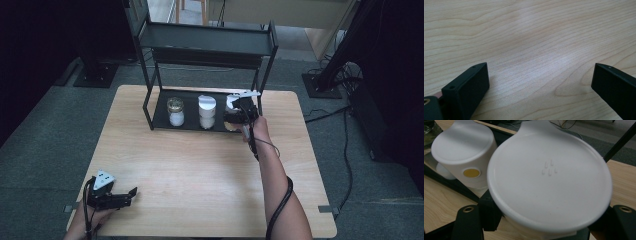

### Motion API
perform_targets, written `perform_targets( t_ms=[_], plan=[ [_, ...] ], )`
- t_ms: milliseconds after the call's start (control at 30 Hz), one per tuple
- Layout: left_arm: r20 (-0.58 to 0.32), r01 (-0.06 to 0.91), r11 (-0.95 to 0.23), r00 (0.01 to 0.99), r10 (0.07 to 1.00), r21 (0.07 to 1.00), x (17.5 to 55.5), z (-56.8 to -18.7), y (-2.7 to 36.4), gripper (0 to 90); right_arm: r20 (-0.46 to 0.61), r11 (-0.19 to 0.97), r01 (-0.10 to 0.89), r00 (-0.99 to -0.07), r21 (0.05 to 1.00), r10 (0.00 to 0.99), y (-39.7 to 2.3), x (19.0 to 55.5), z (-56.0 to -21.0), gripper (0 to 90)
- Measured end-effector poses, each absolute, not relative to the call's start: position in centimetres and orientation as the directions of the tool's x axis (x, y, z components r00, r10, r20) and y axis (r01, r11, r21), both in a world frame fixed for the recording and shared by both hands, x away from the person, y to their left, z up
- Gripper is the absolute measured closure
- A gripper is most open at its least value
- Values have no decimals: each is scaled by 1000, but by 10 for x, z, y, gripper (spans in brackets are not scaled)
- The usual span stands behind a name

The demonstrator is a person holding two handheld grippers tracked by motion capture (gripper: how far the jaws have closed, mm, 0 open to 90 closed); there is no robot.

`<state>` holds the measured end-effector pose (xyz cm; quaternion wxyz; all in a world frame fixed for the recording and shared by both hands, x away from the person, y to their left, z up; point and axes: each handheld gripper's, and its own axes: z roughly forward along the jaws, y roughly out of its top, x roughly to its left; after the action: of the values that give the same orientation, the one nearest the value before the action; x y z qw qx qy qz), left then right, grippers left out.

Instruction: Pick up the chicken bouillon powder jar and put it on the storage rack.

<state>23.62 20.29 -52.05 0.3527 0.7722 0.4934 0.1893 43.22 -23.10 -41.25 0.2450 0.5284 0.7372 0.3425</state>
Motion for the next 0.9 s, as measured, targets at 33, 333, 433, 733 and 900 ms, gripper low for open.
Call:
perform_targets(
  t_ms=[33, 333, 433, 733, 900],
  plan=[
    [-55, 629, -265, 441, 896, 731, 236, -520, 203, 17, 2, 207, 614, -321, 762, 947, -231, 434, -413, 303],
    [-56, 629, -263, 440, 896, 732, 236, -520, 203, 17, -31, 224, 625, -303, 748, 952, -225, 447, -427, 303],
    [-58, 629, -260, 438, 897, 732, 236, -520, 203, 17, -39, 229, 622, -303, 749, 952, -224, 449, -431, 303],
    [-56, 629, -262, 439, 897, 731, 236, -520, 203, 17, -49, 230, 626, -293, 745, 955, -227, 450, -438, 302],
    [-56, 629, -262, 438, 897, 732, 236, -521, 203, 17, -36, 216, 618, -290, 756, 956, -228, 445, -438, 272]
  ],
)
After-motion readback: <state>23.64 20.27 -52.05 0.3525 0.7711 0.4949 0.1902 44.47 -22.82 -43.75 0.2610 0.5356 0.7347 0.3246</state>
